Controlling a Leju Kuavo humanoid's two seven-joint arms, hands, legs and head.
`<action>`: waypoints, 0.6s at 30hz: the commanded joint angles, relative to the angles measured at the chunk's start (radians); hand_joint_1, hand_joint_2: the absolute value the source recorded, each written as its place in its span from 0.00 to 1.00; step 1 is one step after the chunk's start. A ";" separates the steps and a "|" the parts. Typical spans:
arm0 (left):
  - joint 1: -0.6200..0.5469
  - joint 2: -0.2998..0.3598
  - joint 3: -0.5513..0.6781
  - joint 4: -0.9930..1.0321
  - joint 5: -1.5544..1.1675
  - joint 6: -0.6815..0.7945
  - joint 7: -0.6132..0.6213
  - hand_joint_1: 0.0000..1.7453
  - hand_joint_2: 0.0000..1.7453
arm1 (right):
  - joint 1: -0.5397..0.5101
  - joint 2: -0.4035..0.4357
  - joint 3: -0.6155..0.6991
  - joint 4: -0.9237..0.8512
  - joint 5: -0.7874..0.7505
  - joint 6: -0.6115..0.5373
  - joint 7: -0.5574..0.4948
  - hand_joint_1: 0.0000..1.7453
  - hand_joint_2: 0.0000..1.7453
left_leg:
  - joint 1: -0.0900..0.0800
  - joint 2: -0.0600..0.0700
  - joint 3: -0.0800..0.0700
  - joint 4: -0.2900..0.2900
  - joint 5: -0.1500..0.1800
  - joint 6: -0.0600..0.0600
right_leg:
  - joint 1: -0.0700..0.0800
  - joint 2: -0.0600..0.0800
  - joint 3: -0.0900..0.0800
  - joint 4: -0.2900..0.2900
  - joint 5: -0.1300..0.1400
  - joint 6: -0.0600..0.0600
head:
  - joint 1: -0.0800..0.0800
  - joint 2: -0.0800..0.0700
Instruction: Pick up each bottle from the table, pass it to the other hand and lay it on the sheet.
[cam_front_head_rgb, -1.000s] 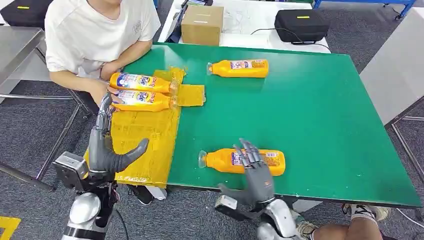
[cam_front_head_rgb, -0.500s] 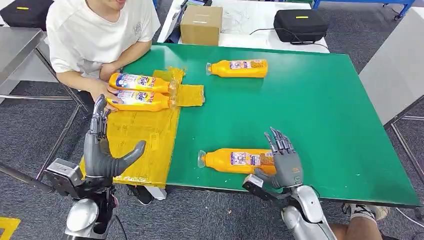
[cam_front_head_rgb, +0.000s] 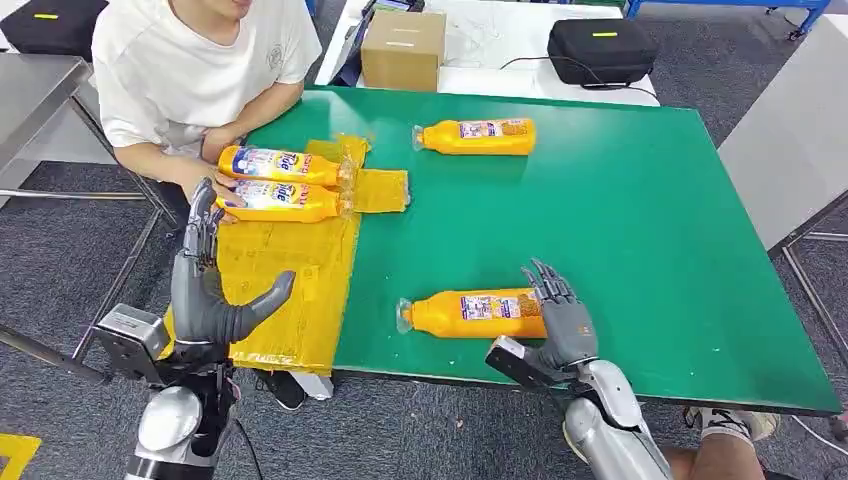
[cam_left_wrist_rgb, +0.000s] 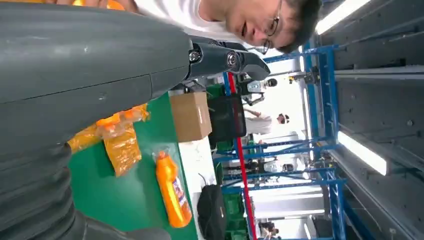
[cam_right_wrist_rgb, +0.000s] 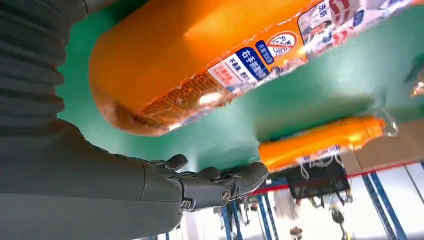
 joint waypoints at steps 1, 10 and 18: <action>-0.058 0.006 -0.021 0.089 0.003 -0.003 0.009 0.00 1.00 | -0.089 0.011 0.046 0.156 -0.001 0.030 -0.014 0.00 1.00 | 0.001 0.001 0.002 0.000 -0.001 -0.001 | 0.001 0.001 0.002 0.000 0.000 -0.001 | 0.000 0.000; -0.043 0.008 -0.009 0.089 0.010 -0.005 0.016 0.00 1.00 | -0.131 -0.020 0.114 0.224 0.049 0.115 0.079 0.00 1.00 | 0.001 0.001 0.004 0.000 -0.002 -0.002 | 0.001 0.001 0.004 0.000 -0.001 -0.002 | 0.000 0.000; -0.042 0.003 0.008 0.122 0.053 -0.046 0.048 0.00 1.00 | -0.276 -0.006 0.227 0.407 0.112 0.264 0.171 0.00 1.00 | 0.001 0.003 0.006 -0.001 -0.001 -0.002 | 0.001 0.003 0.005 -0.001 0.000 -0.003 | 0.000 0.000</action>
